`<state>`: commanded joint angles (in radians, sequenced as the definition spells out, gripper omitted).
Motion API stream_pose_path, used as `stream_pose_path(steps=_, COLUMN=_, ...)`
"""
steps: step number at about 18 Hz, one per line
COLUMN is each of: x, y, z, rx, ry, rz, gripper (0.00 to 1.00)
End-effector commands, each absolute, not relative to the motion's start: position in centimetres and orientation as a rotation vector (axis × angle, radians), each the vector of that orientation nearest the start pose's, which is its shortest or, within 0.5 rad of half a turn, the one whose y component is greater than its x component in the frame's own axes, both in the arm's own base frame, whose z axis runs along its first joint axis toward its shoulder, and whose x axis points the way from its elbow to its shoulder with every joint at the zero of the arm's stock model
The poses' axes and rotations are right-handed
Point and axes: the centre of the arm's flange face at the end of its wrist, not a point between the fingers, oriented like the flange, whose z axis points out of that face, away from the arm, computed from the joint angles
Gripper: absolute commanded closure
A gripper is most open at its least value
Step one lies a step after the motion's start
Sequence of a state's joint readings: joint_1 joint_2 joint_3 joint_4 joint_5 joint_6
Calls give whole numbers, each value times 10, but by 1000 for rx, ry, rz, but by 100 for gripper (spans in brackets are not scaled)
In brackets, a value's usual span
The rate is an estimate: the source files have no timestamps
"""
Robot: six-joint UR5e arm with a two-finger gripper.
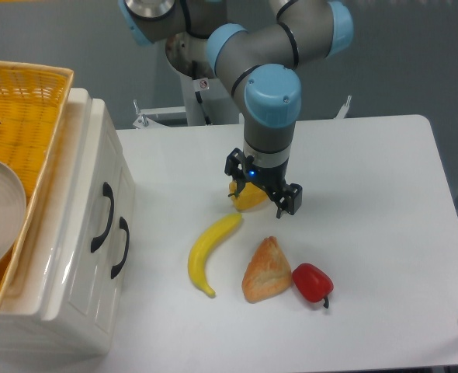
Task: Slide open the top white drawer
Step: 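Lift the gripper up from beside the yellow pepper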
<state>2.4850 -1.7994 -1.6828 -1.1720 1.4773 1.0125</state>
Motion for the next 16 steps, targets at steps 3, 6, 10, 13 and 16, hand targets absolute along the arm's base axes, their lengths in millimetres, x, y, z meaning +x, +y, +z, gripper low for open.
stream_pose_path(steps=3, x=-359, y=469, z=352, rx=-3035, ry=77, rz=-12, gripper=0)
stream_pose_path(steps=6, x=-360, y=474, z=356, rx=-3021, ry=-99, rz=-18, gripper=0)
stream_pose_path(steps=10, x=-356, y=495, z=368, rx=-2946, ry=-324, rz=-74, gripper=0)
stream_pose_path(steps=13, x=-355, y=514, z=376, rx=-2890, ry=-510, rz=-103, gripper=0)
stream_pose_path(steps=16, x=-350, y=523, z=376, rx=-2887, ry=-521, rz=-106, gripper=0)
